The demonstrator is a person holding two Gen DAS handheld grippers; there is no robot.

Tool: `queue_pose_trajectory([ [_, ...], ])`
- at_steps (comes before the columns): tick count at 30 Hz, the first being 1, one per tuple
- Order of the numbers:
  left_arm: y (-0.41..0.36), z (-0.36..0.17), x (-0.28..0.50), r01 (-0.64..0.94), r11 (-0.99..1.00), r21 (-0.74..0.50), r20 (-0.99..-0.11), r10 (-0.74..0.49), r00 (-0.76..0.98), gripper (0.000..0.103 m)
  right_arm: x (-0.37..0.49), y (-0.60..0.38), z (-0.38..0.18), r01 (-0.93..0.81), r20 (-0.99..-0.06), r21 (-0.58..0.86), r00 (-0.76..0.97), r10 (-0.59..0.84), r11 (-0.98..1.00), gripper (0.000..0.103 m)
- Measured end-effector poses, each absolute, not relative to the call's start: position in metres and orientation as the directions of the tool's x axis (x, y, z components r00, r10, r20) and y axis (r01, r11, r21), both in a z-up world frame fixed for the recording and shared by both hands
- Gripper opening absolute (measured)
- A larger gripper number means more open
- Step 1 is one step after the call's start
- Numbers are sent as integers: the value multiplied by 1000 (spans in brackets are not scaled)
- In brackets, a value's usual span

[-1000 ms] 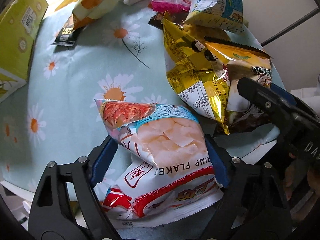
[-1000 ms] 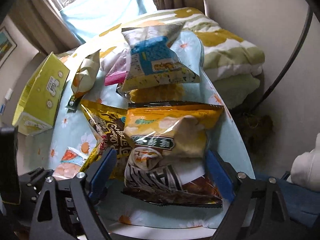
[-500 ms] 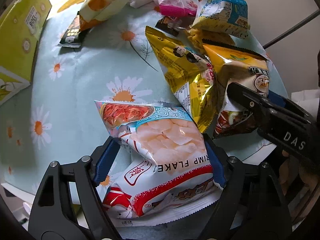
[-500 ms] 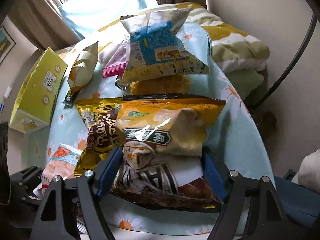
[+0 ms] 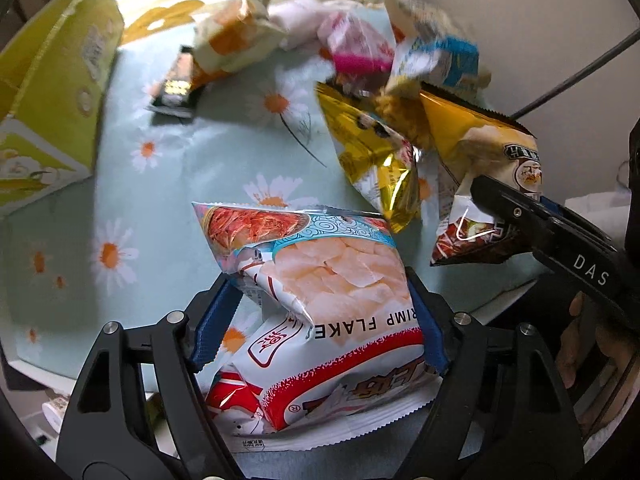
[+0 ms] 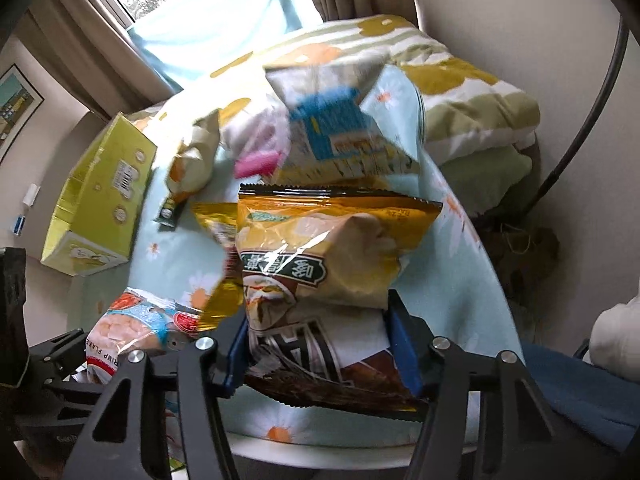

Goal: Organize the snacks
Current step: 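Carry both bags over the yellow box and release them inside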

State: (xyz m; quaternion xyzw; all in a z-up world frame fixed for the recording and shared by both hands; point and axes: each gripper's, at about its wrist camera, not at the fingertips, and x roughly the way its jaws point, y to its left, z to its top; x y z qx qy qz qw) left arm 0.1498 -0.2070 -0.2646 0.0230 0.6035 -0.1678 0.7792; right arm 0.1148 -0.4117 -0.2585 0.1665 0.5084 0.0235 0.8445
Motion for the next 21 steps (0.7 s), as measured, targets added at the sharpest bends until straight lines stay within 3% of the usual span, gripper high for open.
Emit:
queue_pose_trajectory([
  [11, -146, -171, 168, 232, 953, -197, -857, -282, 430, 76, 133, -382, -183, 33, -778, 289, 591, 214, 957, 55],
  [21, -52, -103, 229, 181, 962, -204, -767, -272, 581, 76, 195, -291, -120, -82, -689, 299, 671, 274, 951, 55],
])
